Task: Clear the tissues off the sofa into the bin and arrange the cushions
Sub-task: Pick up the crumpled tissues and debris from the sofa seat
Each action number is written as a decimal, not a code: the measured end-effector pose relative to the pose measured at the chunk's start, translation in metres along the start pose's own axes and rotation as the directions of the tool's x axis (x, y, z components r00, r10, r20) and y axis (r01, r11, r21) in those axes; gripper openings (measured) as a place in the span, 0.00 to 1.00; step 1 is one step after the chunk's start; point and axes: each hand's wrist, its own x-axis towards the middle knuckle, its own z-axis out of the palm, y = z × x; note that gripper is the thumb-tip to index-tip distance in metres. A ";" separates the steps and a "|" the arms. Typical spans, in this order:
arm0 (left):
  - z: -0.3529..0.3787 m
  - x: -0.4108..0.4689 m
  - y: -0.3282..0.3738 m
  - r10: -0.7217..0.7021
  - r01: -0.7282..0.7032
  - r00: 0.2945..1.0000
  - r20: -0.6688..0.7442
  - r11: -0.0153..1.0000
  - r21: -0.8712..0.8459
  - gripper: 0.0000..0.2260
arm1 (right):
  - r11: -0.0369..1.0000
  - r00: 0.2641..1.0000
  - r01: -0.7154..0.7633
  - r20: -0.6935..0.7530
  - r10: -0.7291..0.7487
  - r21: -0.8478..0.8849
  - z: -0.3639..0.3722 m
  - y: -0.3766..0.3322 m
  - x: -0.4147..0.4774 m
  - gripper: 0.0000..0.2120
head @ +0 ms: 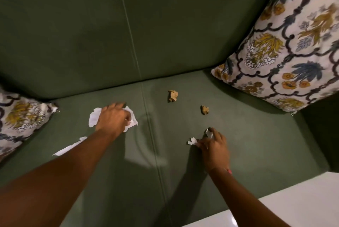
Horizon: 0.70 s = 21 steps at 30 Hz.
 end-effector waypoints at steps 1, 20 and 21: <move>0.003 0.000 0.001 -0.001 0.001 1.000 -0.015 1.000 0.016 0.05 | 1.000 1.000 0.014 -0.023 -0.014 0.020 0.004 0.000 0.001 0.10; 0.021 -0.060 0.064 -0.124 -0.025 0.943 -0.310 0.899 -0.437 0.10 | 0.941 0.958 -0.271 0.149 0.244 0.203 -0.054 -0.026 0.120 0.22; 0.023 -0.062 0.062 -0.138 -0.005 0.945 -0.296 0.900 -0.435 0.09 | 0.939 0.957 -0.277 0.145 0.251 0.204 -0.052 -0.025 0.123 0.20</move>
